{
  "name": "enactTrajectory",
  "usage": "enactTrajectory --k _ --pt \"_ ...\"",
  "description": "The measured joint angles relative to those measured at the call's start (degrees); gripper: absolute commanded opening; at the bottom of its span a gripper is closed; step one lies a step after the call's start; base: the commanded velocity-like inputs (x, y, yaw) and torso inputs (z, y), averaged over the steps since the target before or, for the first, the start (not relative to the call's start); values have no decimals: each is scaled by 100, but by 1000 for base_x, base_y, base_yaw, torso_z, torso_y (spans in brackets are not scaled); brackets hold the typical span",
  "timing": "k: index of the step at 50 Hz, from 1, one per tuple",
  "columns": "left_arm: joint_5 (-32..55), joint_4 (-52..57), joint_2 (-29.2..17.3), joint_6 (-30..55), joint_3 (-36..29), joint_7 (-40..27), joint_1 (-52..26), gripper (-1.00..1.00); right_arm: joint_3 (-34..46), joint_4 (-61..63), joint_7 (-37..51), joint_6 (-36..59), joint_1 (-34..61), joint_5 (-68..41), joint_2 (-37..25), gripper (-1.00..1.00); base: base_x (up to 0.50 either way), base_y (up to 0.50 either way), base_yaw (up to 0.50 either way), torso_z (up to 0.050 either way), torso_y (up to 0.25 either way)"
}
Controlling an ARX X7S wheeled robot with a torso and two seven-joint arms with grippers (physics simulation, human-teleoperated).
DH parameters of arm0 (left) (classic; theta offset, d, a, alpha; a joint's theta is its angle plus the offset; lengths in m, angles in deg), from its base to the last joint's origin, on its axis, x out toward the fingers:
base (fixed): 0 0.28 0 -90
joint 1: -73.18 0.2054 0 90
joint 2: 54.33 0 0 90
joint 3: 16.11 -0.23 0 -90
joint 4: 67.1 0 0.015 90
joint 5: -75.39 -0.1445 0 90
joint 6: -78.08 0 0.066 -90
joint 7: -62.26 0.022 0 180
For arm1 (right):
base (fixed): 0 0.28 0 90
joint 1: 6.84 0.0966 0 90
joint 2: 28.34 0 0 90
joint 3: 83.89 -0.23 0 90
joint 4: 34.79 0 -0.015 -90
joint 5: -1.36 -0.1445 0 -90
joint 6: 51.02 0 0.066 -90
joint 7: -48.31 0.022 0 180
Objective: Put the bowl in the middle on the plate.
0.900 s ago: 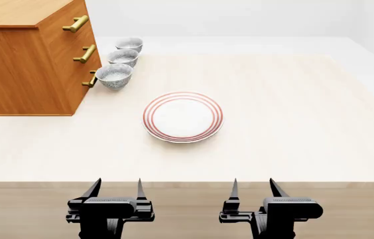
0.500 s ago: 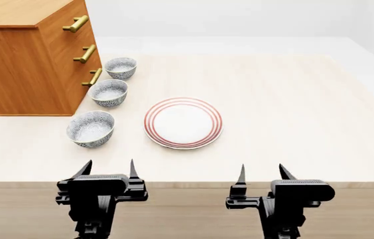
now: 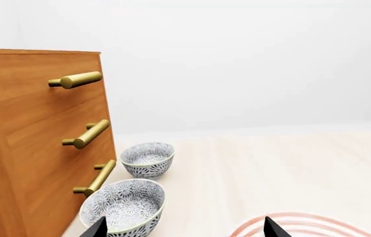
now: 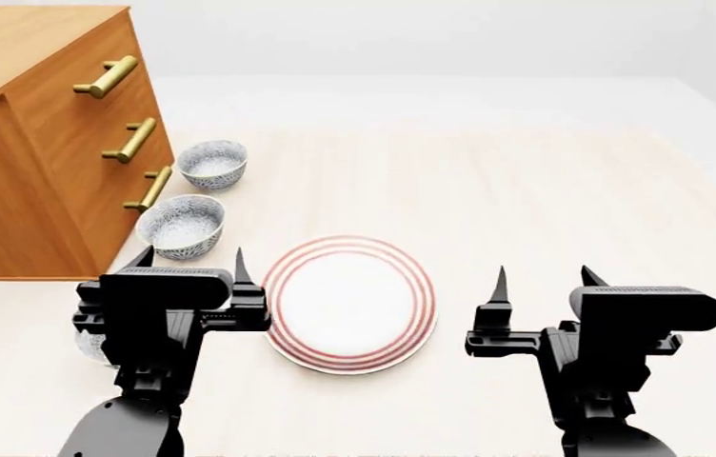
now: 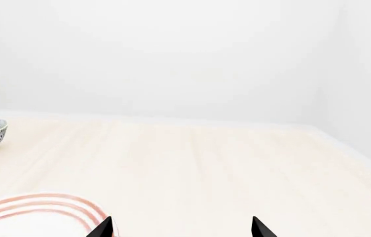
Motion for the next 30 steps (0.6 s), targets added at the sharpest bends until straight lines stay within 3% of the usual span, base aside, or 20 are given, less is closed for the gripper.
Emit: enactTrajectory --k 25,30 --pt "67 -94 -98 40 -59 -148 -106 100 -49 -20 68 55 0 -194 -71 100 500 0 0 0 1" --pt "78 -113 -115 25 -74 -172 -114 100 -67 -31 84 42 -2 -239 -74 100 130 0 0 0 2"
